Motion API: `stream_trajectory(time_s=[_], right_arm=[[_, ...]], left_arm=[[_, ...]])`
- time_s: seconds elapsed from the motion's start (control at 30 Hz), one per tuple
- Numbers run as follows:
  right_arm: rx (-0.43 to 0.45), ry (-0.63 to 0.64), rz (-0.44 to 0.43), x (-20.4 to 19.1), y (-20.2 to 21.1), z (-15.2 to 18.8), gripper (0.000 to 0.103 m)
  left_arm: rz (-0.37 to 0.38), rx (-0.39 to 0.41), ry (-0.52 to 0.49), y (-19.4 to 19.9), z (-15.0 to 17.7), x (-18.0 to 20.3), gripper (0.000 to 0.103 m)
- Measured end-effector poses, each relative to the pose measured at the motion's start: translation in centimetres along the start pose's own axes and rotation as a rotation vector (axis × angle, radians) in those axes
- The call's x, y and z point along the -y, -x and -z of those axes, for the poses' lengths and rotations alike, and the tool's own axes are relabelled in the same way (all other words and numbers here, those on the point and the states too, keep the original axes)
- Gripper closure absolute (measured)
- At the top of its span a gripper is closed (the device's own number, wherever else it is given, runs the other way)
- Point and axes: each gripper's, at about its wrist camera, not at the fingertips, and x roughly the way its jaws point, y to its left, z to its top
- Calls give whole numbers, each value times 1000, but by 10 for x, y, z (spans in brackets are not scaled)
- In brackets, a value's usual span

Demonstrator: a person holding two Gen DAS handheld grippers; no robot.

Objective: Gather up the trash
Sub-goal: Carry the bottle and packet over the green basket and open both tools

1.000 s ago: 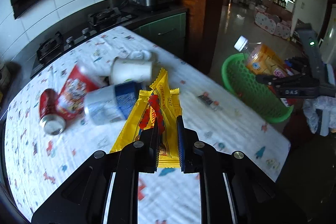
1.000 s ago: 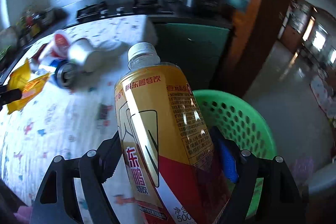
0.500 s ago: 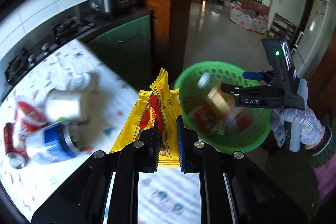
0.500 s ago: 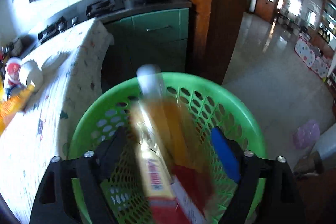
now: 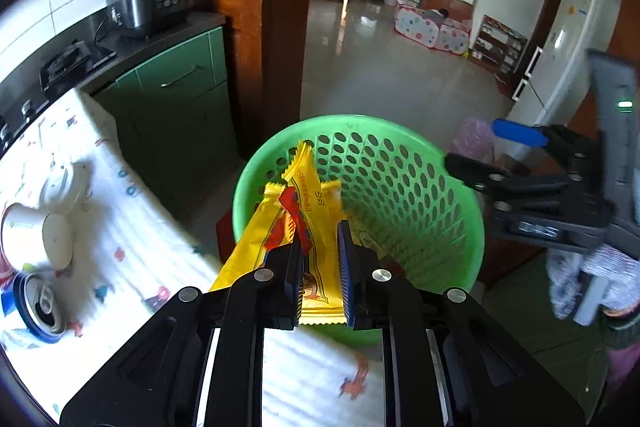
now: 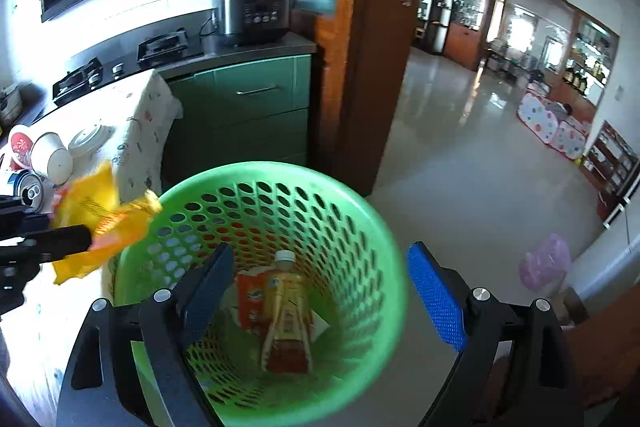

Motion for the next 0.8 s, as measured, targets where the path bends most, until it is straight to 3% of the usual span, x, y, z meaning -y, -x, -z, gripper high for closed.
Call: stream_trajectory(time_s=[0.07,0.13,0.17,0.27,0.33,0.5,0.8], right_arm=[[10,-3,4,4,9,3,18],[19,-1,2,6,18,7,18],[27,-1,7,6,22,8,18],[37,-6,8,6,32,11,18],[41,-8,3,5,37,12,18],[52,7,-18,-8,47,9,18],[58,51,-149,-62,57,-4,18]], left_arm=[[16,-8,-8,-6,-1,6,82],[16,-4,-17,-8,-1,11,55],[9,7,-25,-8,-1,13,50],[0,14,-40,-8,1,16,48],[1,14,-31,-5,2,9,41],[-51,43,3,20,14,-7,39],[-224,102,110,90,44,-65,39]])
